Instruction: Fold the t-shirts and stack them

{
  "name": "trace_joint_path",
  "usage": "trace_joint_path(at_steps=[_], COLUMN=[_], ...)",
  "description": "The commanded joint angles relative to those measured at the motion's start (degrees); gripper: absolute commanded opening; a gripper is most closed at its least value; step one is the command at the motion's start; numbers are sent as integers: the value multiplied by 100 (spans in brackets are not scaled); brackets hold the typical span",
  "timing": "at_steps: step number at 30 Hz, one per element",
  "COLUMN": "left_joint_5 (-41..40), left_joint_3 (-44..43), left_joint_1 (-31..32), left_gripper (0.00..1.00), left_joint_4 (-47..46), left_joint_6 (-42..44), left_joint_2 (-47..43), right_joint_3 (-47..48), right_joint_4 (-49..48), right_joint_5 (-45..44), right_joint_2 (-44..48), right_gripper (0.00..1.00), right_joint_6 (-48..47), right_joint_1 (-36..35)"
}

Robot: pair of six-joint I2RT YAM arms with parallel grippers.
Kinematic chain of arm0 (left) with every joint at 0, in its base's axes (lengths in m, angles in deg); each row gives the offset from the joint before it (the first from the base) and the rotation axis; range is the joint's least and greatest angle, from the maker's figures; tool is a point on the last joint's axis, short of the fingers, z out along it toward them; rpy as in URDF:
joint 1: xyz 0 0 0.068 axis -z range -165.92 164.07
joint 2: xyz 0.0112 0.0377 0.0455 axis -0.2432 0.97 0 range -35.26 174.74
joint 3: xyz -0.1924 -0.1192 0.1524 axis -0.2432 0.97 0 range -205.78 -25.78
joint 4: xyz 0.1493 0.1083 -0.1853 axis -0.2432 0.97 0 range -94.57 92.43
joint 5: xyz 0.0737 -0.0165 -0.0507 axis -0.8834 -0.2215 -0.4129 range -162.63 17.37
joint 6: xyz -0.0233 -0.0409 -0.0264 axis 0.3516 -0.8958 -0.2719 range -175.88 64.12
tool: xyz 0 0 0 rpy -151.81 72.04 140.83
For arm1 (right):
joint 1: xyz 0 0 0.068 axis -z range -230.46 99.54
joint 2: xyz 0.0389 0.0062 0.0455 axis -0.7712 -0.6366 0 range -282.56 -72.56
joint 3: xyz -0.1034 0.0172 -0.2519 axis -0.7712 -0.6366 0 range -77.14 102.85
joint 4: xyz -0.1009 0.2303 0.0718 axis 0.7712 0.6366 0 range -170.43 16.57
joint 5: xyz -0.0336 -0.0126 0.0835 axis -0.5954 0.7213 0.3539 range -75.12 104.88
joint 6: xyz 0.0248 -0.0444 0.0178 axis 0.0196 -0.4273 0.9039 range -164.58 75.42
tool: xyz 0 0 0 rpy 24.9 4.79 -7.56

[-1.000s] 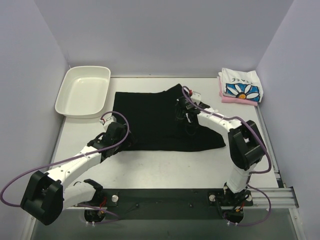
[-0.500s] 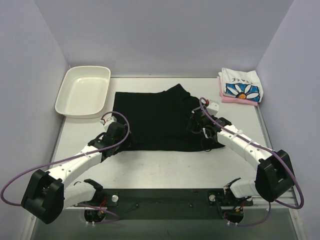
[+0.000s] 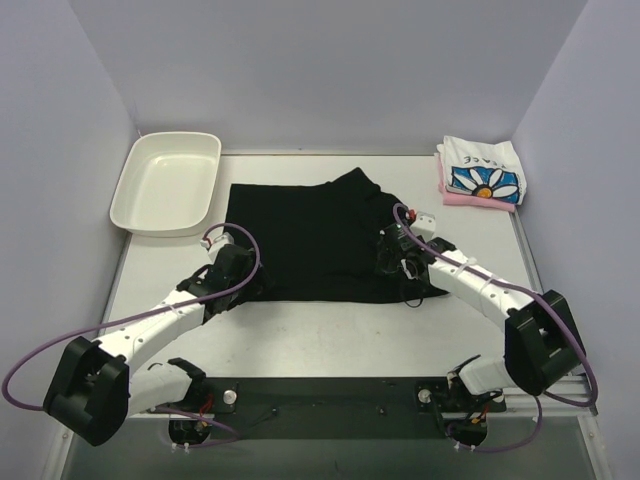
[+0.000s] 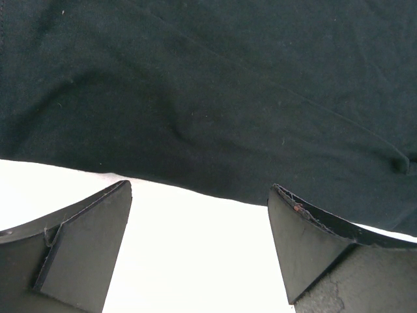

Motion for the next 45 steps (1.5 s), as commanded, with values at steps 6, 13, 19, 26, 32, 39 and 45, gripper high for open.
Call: trace_joint_path(at_steps=[6,13,19,26,32,39,45], left_joint_5=[1,1,-7,-42,-95,-95,-104], left_joint_3=[6,-3,49,41,93,111,23], left_joint_1=[8,8,-1,-10,-18,-45,-54], left_gripper=[95,95,95,95,95,95,95], left_joint_4=[-296,-288,-296,-288,-235,-252,-156], left_joint_6=[21,21,12,30,65,100,127], left_joint_2=[137,154,172,172,128,119,111], right_joint_3=[32,119,373,935,1524,2140,2414], right_joint_4=[606,642,633,572,536,142,-499], right_joint_5=[-516,-543,-701,-798,-780,-745,-525], right_joint_2=[-342,-623,-931,-1528,-1994,-2556,-2602], right_gripper=[64,64,64,64,64,64,64], right_joint_6=[88,96,97,61,-44,-333,-729], right_joint_1=[-55,-55,-55,-37,-37,-20,-28])
